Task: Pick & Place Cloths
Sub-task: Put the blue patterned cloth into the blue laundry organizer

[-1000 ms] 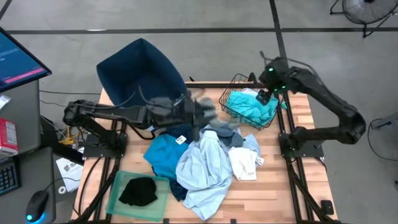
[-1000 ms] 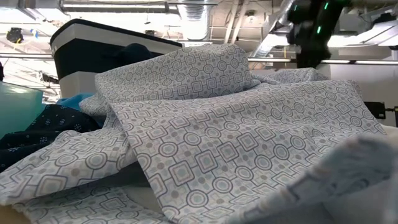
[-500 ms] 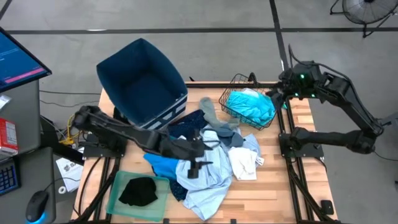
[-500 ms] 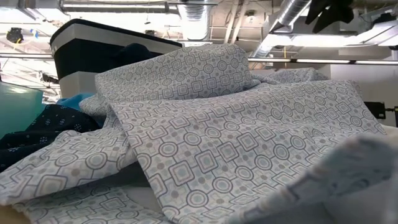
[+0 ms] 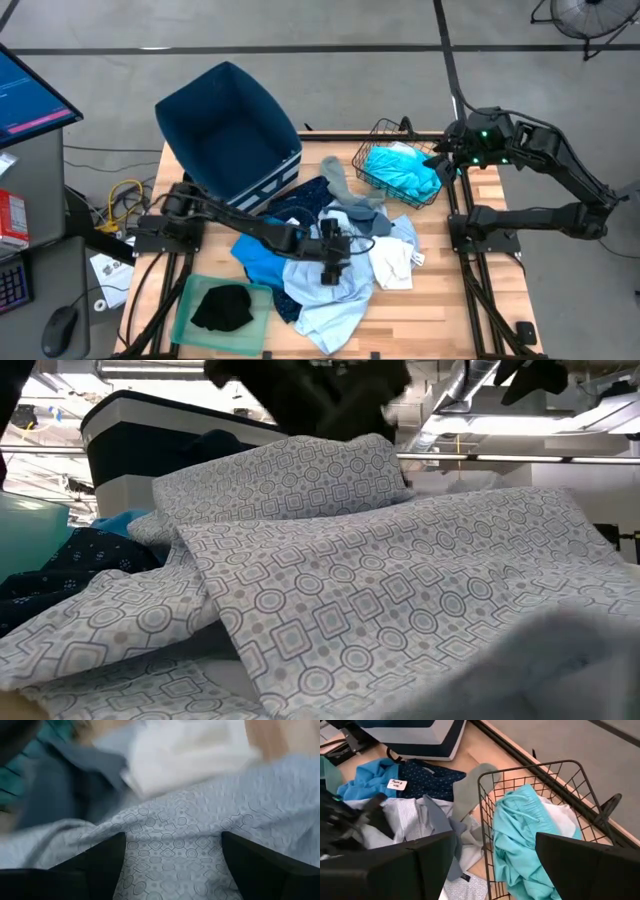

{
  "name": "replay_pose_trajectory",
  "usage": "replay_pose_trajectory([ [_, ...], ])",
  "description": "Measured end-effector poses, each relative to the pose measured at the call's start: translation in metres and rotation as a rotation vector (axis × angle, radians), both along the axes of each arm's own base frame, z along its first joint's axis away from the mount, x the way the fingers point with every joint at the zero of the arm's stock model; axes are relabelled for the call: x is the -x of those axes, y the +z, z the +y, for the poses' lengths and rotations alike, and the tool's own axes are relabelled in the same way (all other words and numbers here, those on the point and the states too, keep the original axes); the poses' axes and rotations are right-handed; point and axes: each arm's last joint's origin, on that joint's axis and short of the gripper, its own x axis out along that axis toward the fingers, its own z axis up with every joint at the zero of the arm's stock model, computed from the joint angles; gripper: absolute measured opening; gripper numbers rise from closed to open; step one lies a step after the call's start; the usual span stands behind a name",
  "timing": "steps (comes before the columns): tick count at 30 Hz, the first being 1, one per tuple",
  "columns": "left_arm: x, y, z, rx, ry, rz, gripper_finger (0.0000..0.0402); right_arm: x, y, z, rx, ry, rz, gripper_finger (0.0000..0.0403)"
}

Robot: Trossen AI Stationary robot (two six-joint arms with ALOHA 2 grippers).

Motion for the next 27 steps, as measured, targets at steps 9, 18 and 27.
replay_pose_trajectory([
  [9,-0.001,-0.037,0.001,-0.028,0.044,0.113,0.024,-0.001,0.0,0.003,-0.001,0.027,0.002,0.0269],
  [18,0.007,-0.009,0.026,0.074,0.24,0.097,0.0006,0.0,0.0,0.004,0.003,0.036,0.0,0.0269],
  [27,0.041,0.131,0.041,0.105,0.368,-0.419,0.0,0.008,0.011,0.026,0.005,0.199,-0.136,0.0269],
])
